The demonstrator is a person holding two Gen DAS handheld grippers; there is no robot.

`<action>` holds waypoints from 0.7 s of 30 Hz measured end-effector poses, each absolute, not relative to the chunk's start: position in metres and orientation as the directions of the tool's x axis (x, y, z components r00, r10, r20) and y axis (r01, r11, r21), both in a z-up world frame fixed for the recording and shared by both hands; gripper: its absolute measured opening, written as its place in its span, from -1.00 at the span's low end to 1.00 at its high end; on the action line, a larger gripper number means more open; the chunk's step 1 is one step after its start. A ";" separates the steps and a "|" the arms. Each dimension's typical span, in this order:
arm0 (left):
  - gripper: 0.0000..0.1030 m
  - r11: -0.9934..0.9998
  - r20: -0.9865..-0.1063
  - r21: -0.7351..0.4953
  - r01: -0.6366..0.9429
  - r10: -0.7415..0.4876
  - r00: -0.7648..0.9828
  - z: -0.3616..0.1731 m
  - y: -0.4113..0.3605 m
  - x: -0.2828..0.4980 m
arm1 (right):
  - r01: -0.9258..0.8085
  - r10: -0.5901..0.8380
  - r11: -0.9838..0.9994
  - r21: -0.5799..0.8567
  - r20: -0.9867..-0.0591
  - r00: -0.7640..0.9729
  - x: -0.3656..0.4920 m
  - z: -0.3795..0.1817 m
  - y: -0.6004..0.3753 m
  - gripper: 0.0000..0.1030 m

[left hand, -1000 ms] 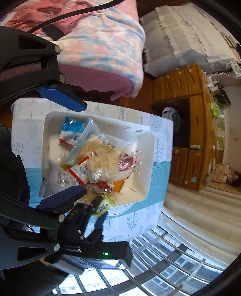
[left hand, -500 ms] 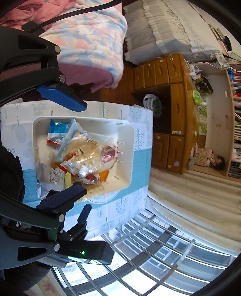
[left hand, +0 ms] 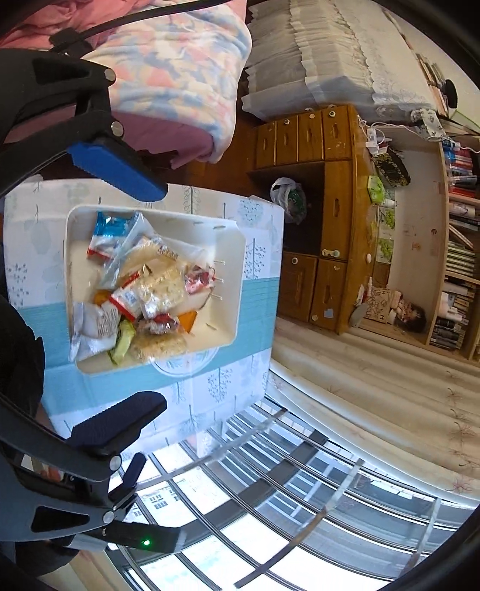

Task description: Organize snacks

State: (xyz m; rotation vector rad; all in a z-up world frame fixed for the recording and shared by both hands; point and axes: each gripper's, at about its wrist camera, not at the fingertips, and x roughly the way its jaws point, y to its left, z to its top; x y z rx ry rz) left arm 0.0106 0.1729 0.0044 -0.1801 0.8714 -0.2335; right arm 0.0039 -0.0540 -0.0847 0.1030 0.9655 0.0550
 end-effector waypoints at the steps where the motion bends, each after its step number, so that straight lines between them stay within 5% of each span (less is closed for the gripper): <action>1: 0.99 0.959 -0.733 -0.252 0.130 -0.277 0.621 0.008 0.169 0.008 | 0.004 0.089 0.994 0.110 -0.827 0.555 -0.001 -0.080 -0.060 0.77; 21: 0.99 0.973 -0.750 -0.230 0.027 -0.195 0.632 0.012 0.053 -0.058 | -0.094 0.149 0.989 0.117 -0.840 0.521 -0.059 -0.030 -0.104 0.93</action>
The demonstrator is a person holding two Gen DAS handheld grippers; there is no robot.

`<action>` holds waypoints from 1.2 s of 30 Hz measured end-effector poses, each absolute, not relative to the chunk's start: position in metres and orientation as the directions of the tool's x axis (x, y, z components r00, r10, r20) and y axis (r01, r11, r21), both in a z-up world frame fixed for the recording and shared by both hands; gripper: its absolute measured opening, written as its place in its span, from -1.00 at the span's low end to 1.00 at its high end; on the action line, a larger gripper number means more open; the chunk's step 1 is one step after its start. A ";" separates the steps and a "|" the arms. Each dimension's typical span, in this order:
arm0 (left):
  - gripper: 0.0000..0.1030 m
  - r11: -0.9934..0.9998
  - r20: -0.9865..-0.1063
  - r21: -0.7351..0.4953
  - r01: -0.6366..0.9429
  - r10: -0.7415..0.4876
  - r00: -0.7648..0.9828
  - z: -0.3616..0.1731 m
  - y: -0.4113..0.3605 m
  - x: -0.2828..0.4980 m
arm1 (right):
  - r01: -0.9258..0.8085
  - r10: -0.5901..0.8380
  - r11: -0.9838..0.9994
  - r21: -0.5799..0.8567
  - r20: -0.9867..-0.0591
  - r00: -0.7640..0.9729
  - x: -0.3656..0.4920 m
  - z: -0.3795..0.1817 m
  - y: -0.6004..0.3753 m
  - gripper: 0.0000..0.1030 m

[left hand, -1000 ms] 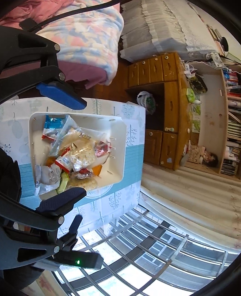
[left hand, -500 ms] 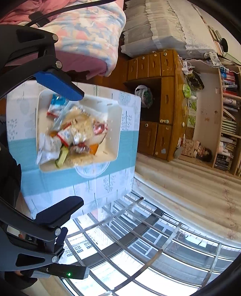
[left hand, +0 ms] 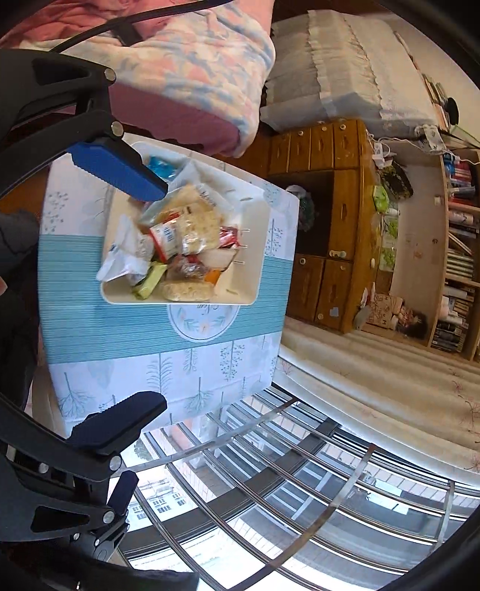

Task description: Organize snacks

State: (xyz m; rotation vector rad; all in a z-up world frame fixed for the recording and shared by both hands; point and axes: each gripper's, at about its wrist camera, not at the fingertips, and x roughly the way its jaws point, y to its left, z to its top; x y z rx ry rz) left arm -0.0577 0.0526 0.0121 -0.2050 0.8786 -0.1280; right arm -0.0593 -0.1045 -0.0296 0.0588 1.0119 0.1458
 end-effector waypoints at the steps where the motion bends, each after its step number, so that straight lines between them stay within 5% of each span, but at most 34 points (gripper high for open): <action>1: 0.99 0.973 -0.748 -0.229 0.022 -0.191 0.636 0.011 0.048 -0.062 | -0.099 0.151 0.988 0.116 -0.837 0.525 -0.062 -0.029 -0.106 0.93; 36: 0.99 0.989 -0.748 -0.141 0.034 -0.129 0.651 0.019 0.001 -0.068 | -0.061 0.159 0.987 0.151 -0.822 0.547 -0.070 -0.035 -0.140 1.00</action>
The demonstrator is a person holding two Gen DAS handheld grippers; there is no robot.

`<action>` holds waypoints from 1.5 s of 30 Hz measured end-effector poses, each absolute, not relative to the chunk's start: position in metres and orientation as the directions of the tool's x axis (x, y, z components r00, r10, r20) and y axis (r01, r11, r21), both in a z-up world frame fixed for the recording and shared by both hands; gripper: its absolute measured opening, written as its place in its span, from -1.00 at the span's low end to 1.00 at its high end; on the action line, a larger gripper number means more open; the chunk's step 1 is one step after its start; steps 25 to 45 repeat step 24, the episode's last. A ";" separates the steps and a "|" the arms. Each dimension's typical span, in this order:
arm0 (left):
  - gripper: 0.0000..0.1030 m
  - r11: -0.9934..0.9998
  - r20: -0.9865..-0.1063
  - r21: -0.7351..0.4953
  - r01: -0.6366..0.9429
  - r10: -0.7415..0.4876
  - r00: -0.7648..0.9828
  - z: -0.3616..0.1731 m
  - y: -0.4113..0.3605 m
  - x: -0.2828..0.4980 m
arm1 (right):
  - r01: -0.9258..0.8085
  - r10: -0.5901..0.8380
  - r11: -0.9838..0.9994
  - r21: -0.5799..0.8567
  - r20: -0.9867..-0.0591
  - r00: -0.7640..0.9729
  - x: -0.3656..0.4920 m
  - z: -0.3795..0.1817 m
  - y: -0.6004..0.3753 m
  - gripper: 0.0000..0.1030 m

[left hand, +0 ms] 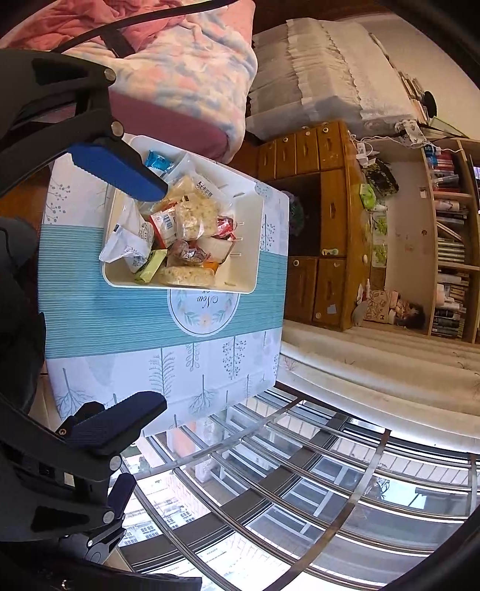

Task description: Organize snacks

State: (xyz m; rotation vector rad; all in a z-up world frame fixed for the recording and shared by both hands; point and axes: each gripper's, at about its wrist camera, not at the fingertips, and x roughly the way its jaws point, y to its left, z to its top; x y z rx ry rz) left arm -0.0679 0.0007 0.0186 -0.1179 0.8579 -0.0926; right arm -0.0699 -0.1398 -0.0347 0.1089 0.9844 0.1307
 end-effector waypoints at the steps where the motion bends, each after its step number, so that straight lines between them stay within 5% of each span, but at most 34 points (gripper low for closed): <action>1: 0.99 0.989 -0.748 -0.141 0.034 -0.128 0.651 0.019 0.001 -0.068 | -0.063 0.161 0.987 0.151 -0.822 0.546 -0.070 -0.035 -0.139 1.00; 45: 0.99 0.991 -0.744 -0.121 0.051 -0.125 0.656 0.020 0.000 -0.074 | -0.069 0.191 0.981 0.183 -0.824 0.534 -0.075 -0.039 -0.145 1.00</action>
